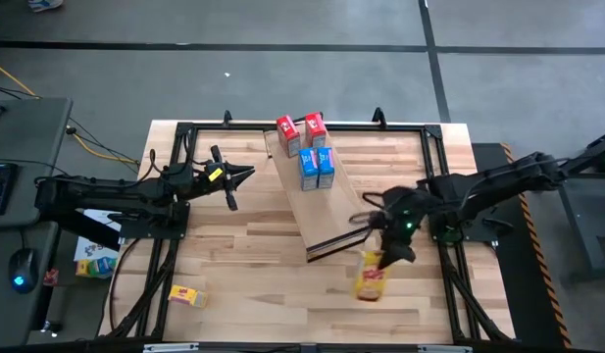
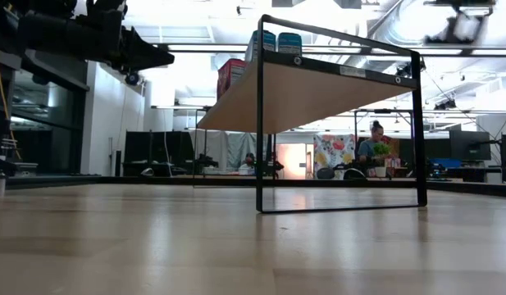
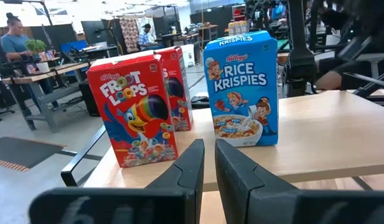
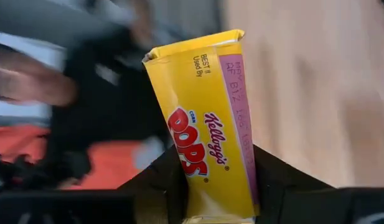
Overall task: Stack cereal on shelf
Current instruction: Put the right yellow cereal box on the shelf
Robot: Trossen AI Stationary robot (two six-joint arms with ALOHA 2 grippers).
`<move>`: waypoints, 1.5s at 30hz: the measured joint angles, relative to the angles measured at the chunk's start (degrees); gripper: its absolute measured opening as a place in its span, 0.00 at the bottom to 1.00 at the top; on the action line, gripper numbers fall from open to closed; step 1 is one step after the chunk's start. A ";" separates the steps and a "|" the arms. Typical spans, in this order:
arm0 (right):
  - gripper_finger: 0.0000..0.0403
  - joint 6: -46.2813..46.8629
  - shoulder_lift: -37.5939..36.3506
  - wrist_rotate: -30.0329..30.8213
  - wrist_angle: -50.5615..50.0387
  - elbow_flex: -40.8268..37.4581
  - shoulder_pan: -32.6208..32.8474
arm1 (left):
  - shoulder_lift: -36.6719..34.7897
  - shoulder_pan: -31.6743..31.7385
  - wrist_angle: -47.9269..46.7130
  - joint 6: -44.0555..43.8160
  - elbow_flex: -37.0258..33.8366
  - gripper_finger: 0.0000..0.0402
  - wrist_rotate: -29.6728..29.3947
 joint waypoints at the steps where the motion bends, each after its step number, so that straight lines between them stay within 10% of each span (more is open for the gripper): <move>1: 0.30 0.98 -0.41 0.22 4.87 0.00 0.00 | 0.00 -0.01 -0.01 0.00 0.00 0.08 0.00; 10: 0.30 -15.52 -0.78 13.82 13.93 10.85 0.79 | 0.02 -0.02 -0.04 -0.01 0.00 0.08 1.49; 15: 0.30 -25.90 3.89 34.08 -8.56 29.17 0.85 | 0.02 -0.02 0.19 -0.02 0.00 0.08 1.49; 21: 0.30 -14.52 16.11 55.70 -43.60 51.19 0.61 | 0.02 -0.02 0.27 0.00 0.00 0.08 1.49; 28: 0.30 1.90 27.13 57.69 -58.56 62.53 -0.89 | 0.02 -0.02 0.29 -0.04 0.00 0.08 1.49; 37: 0.30 8.24 34.41 49.51 -61.40 62.58 -3.81 | 0.02 -0.02 0.27 -1.30 0.00 0.08 1.49; 45: 0.30 17.83 35.93 54.60 -62.02 62.55 -4.57 | 0.00 -0.02 0.55 -1.46 0.00 0.08 1.49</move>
